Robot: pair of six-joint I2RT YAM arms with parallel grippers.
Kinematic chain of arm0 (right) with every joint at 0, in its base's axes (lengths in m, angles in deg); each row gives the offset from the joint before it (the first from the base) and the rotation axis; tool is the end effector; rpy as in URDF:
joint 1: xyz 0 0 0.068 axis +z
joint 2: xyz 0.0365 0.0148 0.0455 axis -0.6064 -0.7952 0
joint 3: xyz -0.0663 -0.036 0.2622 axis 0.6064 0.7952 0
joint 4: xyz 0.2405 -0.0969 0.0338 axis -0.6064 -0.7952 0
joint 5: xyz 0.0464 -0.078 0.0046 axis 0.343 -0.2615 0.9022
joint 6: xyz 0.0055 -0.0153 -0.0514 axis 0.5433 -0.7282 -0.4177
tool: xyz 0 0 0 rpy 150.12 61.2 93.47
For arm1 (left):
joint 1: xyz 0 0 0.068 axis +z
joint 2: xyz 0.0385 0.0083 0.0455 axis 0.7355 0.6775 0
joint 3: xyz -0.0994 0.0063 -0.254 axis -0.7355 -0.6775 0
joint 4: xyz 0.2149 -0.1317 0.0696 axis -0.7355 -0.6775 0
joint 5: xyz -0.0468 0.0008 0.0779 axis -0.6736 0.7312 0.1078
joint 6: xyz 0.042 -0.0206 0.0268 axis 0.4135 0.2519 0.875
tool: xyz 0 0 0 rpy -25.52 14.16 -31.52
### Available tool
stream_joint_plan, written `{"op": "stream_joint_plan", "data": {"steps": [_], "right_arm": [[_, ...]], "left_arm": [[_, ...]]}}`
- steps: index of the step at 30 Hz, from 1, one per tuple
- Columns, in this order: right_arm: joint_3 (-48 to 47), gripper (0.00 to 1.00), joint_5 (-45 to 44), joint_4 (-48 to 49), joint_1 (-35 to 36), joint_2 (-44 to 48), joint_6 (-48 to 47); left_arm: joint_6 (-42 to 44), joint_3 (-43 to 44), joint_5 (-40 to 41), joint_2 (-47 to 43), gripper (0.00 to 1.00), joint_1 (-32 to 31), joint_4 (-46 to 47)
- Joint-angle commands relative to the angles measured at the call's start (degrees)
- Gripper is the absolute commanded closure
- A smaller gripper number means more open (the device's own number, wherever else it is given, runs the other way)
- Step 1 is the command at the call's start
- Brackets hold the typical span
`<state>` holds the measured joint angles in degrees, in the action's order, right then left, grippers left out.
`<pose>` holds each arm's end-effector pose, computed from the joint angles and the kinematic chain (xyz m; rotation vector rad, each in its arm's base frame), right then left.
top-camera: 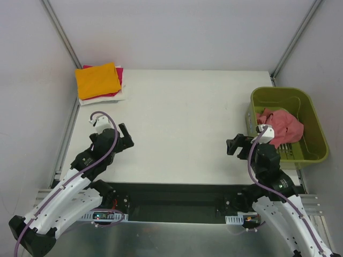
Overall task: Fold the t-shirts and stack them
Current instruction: Grab crumpled tshirt from bin with the right arm
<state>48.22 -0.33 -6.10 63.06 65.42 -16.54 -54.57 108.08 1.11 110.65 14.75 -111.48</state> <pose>0.0963 0.0364 0.2736 -0.1372 1.8120 0.1522 0.1306 -0.0626 0.2763 -0.3817 1.9959 -0.2261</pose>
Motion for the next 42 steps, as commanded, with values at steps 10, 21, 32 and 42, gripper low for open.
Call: {"op": "stream_joint_plan", "data": {"steps": [10,21,32,42], "right_arm": [[-32.06,0.04,-29.86,-25.82,-1.56,-27.08,11.30],[-50.36,0.04,-8.26,-21.72,-29.23,-50.14,5.58],[-65.13,0.16,-0.94,-24.33,-41.56,-77.74,5.49],[-63.56,0.40,-2.62,-23.55,-41.73,-85.31,5.23]], "left_arm": [[1.48,3.04,-2.03,1.85,0.01,-0.10,0.05],[0.87,2.07,-5.11,3.52,0.01,-0.10,0.05],[0.60,1.19,-5.46,3.79,0.01,-0.10,-0.04],[0.60,0.93,-4.84,4.05,0.01,-0.10,-0.12]]}}
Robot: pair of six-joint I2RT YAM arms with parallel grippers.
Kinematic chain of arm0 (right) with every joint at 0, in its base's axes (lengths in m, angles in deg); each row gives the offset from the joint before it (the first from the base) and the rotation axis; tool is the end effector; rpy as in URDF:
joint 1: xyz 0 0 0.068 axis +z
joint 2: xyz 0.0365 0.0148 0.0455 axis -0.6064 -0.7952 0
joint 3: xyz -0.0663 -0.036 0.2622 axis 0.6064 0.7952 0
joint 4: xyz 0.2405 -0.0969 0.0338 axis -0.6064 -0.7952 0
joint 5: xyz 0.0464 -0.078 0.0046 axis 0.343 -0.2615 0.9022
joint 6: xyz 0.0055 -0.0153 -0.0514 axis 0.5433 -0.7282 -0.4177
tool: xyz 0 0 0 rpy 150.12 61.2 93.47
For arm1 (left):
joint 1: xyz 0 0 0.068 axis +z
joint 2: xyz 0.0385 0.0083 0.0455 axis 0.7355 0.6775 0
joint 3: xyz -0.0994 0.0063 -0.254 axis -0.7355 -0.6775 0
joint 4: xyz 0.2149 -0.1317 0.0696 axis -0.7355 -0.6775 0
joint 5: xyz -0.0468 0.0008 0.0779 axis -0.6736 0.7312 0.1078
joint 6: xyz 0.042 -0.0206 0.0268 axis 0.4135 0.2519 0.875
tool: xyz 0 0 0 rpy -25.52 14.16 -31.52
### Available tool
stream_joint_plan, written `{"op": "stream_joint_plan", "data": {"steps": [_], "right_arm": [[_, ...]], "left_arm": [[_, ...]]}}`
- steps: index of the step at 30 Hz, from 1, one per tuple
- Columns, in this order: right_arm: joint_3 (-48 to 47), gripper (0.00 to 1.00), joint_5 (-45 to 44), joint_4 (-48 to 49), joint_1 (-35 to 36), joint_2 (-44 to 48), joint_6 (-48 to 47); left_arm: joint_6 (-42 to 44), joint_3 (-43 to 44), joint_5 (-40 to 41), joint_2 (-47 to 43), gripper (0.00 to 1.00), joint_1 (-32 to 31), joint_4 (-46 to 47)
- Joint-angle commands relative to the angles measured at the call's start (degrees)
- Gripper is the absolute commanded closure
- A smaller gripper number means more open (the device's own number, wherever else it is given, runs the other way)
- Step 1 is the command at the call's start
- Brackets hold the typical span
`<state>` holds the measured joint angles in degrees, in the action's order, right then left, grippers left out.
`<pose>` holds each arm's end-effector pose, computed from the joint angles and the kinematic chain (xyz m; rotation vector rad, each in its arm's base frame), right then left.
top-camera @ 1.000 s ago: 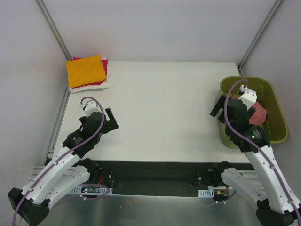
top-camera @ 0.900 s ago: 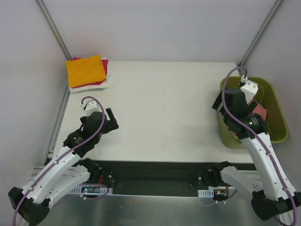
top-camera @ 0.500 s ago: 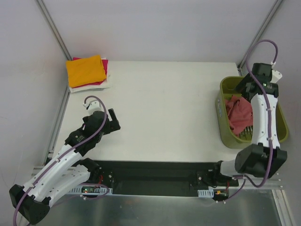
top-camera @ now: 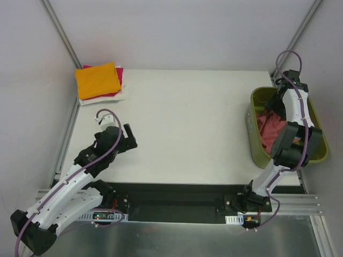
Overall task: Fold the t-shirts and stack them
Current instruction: Grab crumpled tshirt from bin with the right arm
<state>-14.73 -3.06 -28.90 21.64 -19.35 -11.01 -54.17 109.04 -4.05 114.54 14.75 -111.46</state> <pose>0.3679 -0.1144 0.2921 0.7059 2.4877 -0.4263 0.1393 -0.0716 0.2723 -0.3177 2.0800 -0.2730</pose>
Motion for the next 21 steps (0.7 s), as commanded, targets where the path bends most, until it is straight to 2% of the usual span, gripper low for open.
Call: {"op": "stream_joint_plan", "data": {"steps": [1,2,5,7,13,21], "right_arm": [[-0.26,0.45,-0.15,-0.75,-0.31,-0.64,0.31],[-0.08,0.63,-1.10,-1.19,-0.40,-0.56,0.75],[2.19,0.88,-2.51,-0.06,-0.49,2.41,1.45],[3.25,0.99,-2.96,1.00,-0.49,5.23,1.45],[5.63,0.99,-2.61,3.91,-0.40,19.82,1.63],[4.23,0.99,4.41,9.62,2.92,36.61,-1.35]], "left_arm": [[0.21,-0.03,0.49,0.16,0.01,-0.10,-0.06],[0.30,-0.03,0.49,0.16,0.01,-0.10,-0.06],[0.30,-0.12,0.40,-0.02,0.01,-0.10,-0.06],[0.21,-0.21,0.49,-0.37,0.01,-0.10,-0.06],[-0.40,-0.56,0.67,-0.98,0.01,-0.10,0.03],[-0.49,-0.56,0.23,-0.72,0.01,-0.10,0.03]]}}
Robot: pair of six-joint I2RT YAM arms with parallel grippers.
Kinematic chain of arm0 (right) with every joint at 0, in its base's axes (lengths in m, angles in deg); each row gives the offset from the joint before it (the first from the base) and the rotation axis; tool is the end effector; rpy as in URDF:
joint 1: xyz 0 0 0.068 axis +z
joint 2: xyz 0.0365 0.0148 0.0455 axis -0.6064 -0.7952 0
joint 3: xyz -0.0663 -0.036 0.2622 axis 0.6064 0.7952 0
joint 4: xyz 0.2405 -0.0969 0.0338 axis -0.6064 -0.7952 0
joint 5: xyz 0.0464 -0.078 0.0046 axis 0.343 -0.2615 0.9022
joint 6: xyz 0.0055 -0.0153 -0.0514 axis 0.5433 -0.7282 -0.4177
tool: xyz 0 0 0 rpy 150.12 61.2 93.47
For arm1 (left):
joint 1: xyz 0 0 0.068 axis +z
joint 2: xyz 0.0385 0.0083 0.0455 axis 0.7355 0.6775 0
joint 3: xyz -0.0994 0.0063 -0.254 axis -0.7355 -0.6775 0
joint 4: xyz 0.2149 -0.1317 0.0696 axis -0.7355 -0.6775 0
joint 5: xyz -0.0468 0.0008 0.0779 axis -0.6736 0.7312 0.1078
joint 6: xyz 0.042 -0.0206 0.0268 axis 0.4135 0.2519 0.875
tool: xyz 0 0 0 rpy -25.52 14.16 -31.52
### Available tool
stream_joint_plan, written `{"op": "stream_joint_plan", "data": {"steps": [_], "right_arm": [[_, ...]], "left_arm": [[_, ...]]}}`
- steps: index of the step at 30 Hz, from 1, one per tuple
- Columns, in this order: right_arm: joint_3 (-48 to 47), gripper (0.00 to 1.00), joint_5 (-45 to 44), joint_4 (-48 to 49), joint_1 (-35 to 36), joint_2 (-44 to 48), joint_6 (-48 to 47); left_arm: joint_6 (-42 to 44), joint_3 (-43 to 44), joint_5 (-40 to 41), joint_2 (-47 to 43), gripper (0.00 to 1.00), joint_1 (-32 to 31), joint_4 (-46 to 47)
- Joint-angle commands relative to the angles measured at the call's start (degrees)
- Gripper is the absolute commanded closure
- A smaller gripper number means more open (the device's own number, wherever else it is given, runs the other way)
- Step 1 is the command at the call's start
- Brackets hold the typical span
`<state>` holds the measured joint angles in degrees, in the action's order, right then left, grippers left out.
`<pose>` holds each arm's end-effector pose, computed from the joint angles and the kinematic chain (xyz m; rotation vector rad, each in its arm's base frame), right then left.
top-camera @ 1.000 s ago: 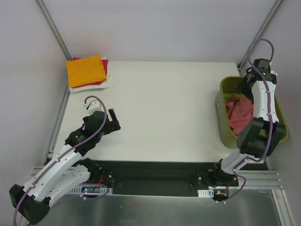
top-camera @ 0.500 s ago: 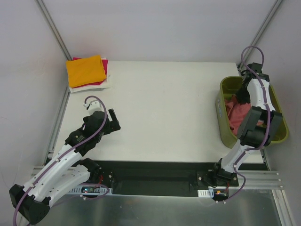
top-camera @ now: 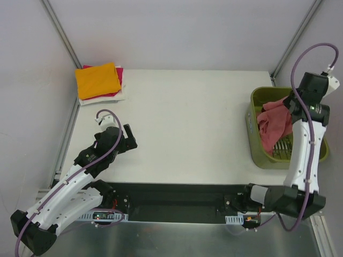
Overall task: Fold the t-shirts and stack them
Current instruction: Grab crumpled tshirt from bin with the right arm, then move the tshirt to the center of the board
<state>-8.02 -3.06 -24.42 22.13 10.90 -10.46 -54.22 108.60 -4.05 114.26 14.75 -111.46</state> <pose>0.2463 -0.0780 0.4225 0.6648 1.9976 -0.3596 0.1386 -0.0712 0.2704 -0.3182 2.0824 -0.2717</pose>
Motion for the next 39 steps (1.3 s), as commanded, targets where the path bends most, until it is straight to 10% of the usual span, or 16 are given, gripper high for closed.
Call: {"op": "stream_joint_plan", "data": {"steps": [1,21,25,31,33,34,36,39], "right_arm": [[-5.09,0.99,5.29,5.31,3.33,7.07,-3.47],[-33.42,0.99,36.50,6.37,51.39,-3.20,-15.26],[-25.89,0.99,37.65,11.01,52.29,-3.74,-13.68],[-1.91,0.99,17.02,14.27,52.20,-1.01,-13.77],[6.45,0.88,9.89,14.28,51.85,-2.14,-12.63],[8.48,0.62,8.74,13.58,51.76,-3.46,-12.54],[10.78,0.39,6.02,10.96,51.68,-8.44,-11.84],[10.87,0.27,2.41,5.59,51.85,-12.51,-9.29]], "left_arm": [[-0.53,-0.12,0.05,-0.52,0.01,-0.10,0.03],[-0.45,-0.21,0.14,-0.61,0.01,-0.10,-0.15],[-0.53,-0.21,0.49,-0.70,0.01,-0.10,-0.06],[-0.89,-0.48,0.75,-0.79,0.01,-0.10,-0.06],[-1.06,-0.39,0.84,-0.44,0.01,-0.10,-0.06],[-1.06,-0.30,0.76,-0.18,0.01,-0.10,-0.15],[-1.06,-0.04,0.14,0.79,0.01,-0.10,-0.06],[-0.80,0.49,-1.35,1.93,0.01,-0.10,-0.15]]}}
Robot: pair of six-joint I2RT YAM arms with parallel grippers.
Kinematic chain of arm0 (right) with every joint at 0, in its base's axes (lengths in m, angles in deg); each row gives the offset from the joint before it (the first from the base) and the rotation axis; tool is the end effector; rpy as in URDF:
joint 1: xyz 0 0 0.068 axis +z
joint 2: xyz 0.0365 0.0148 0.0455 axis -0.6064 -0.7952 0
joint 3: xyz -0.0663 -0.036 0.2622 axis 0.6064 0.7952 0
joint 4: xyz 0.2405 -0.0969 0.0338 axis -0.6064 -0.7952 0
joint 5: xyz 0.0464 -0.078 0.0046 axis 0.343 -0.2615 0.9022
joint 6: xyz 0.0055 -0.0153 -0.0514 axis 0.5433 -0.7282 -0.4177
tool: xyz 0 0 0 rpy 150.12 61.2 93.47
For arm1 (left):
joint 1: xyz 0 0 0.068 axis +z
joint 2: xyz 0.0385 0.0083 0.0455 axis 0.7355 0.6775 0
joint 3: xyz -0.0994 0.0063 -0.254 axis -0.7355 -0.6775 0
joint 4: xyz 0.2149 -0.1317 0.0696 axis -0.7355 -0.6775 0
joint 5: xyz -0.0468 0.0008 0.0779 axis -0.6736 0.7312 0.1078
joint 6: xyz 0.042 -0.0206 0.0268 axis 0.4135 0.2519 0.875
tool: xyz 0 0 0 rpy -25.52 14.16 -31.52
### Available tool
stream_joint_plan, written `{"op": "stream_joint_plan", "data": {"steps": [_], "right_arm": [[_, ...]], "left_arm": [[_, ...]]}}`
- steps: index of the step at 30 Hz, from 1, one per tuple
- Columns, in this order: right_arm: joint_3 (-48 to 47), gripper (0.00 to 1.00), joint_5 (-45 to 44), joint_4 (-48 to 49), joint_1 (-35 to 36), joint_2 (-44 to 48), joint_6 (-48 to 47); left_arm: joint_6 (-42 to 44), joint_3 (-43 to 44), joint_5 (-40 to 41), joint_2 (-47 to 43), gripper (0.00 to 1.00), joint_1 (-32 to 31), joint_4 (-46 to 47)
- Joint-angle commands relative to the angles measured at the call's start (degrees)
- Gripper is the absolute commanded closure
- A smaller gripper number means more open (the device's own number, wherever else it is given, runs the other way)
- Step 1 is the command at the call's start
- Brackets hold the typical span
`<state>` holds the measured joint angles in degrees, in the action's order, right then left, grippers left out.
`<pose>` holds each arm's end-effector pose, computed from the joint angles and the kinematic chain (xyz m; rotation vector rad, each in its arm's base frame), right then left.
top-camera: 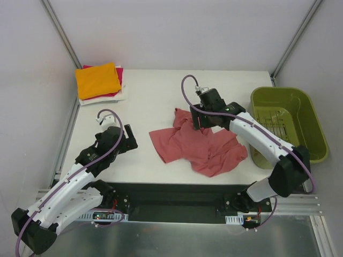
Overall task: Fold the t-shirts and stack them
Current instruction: Move the tshirt to the center of the board, then flatten out the tshirt
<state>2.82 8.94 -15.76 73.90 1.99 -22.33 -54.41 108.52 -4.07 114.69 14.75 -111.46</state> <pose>0.2523 0.1830 0.3312 -0.6822 2.2087 0.2142 0.1396 -0.0718 0.2689 -0.3201 2.0899 -0.2682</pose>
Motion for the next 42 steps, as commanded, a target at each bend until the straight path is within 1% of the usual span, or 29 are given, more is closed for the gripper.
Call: {"op": "stream_joint_plan", "data": {"steps": [1,3,4,5,7,8,9,10,11,13,15,16,17,18,19,20,22,23,25,26,29,30,32,34,35,38,39,41,42], "right_arm": [[0.30,0.23,-10.29,-3.34,0.07,-3.78,2.93],[1.00,0.14,-11.88,-2.99,0.25,-2.56,3.72],[1.87,0.06,-12.49,-2.55,0.34,-0.46,4.85],[2.40,0.03,-13.37,-2.37,0.51,0.86,5.21],[4.94,0.01,-13.82,-2.11,0.77,3.50,7.40],[6.35,0.00,-13.73,-1.85,0.95,6.12,7.94],[7.67,0.03,-13.82,-1.67,1.13,7.89,8.81],[8.99,0.04,-13.56,-1.15,1.21,9.47,9.34],[12.31,0.03,-13.03,-0.88,1.48,12.88,10.39],[15.49,0.03,-12.59,-0.53,1.65,16.33,11.37],[19.88,0.04,-11.80,-0.70,2.09,21.85,12.33],[21.29,0.04,-11.36,-0.88,2.18,23.97,12.68],[22.52,0.04,-10.31,-0.97,2.27,25.82,13.04],[24.97,0.04,-9.69,-1.14,2.27,29.41,13.74],[25.95,0.04,-8.64,-1.84,2.36,31.01,13.92],[27.01,0.04,-8.02,-2.19,2.44,32.59,14.09],[29.73,0.04,-6.71,-2.37,2.53,37.15,14.36],[30.61,0.04,-5.65,-2.29,2.53,38.57,14.36],[33.06,0.03,-4.94,-2.11,2.53,41.55,14.44],[33.78,0.04,-4.94,-2.02,2.53,42.44,14.53],[36.07,0.04,-5.11,-1.85,2.71,45.07,14.97],[36.33,0.04,-5.20,-1.76,2.62,45.69,14.89],[36.86,0.04,-6.16,-1.76,2.62,46.84,14.62],[37.04,0.04,-6.87,-1.85,2.71,47.11,14.36],[37.30,0.04,-7.13,-1.67,2.62,47.02,14.01],[37.56,0.04,-7.49,-1.14,2.62,46.14,13.13],[37.82,0.04,-7.75,-0.97,2.62,45.44,12.87],[37.91,0.04,-8.89,-1.05,2.62,44.74,12.86],[38.18,0.04,-9.16,-0.97,2.62,44.65,12.86]], "left_arm": [[-0.60,0.58,-2.64,1.85,0.01,-0.10,-0.06],[-0.86,0.32,-4.40,2.38,0.01,-0.10,0.03],[-1.74,0.05,-6.32,2.55,0.01,-0.10,0.03],[-2.27,-0.12,-7.21,2.82,0.01,-0.10,0.29],[-3.32,-1.00,-10.02,3.69,0.01,-0.18,1.95],[-3.67,-1.35,-13.25,4.13,0.01,-0.10,2.83],[-4.03,-2.23,-14.94,5.01,0.01,-0.18,3.88],[-4.73,-2.67,-16.70,5.62,0.01,-0.18,6.85],[-4.91,-3.11,-20.37,7.11,0.01,-0.10,8.45],[-5.52,-4.17,-22.59,9.14,0.01,-0.18,11.88],[-5.52,-3.56,-21.47,13.35,0.01,-0.18,15.49],[-5.35,-2.86,-20.50,15.11,0.01,-0.18,16.02],[-5.00,-0.85,-19.54,19.04,0.01,-0.10,16.63],[-4.82,0.30,-16.83,21.17,0.01,-0.18,16.73],[-4.65,1.53,-15.50,23.36,0.01,-0.10,16.81],[-4.56,3.81,-14.18,27.65,0.01,-0.10,16.82],[-4.38,6.19,-11.80,32.15,0.01,0.17,17.25],[-4.03,8.99,-12.49,36.70,0.01,0.95,17.25],[-2.89,11.90,-15.55,41.38,0.01,2.27,17.25],[-2.80,14.27,-16.79,45.49,0.01,2.80,17.17],[-2.97,17.96,-20.31,52.18,0.02,4.74,17.17],[-2.98,18.59,-20.40,53.60,0.06,4.74,17.17],[-2.80,19.99,-21.80,57.11,0.16,4.74,17.08],[-3.32,20.61,-22.07,59.15,0.23,4.65,16.82],[-3.50,21.23,-21.99,60.98,0.30,4.65,16.55],[-3.94,22.37,-21.72,64.06,0.47,3.60,16.20],[-4.03,22.55,-21.20,64.69,0.56,2.99,16.11],[-3.85,22.99,-20.41,66.09,0.66,1.32,15.76],[-3.77,23.08,-20.06,66.53,0.76,0.96,15.24]]}}
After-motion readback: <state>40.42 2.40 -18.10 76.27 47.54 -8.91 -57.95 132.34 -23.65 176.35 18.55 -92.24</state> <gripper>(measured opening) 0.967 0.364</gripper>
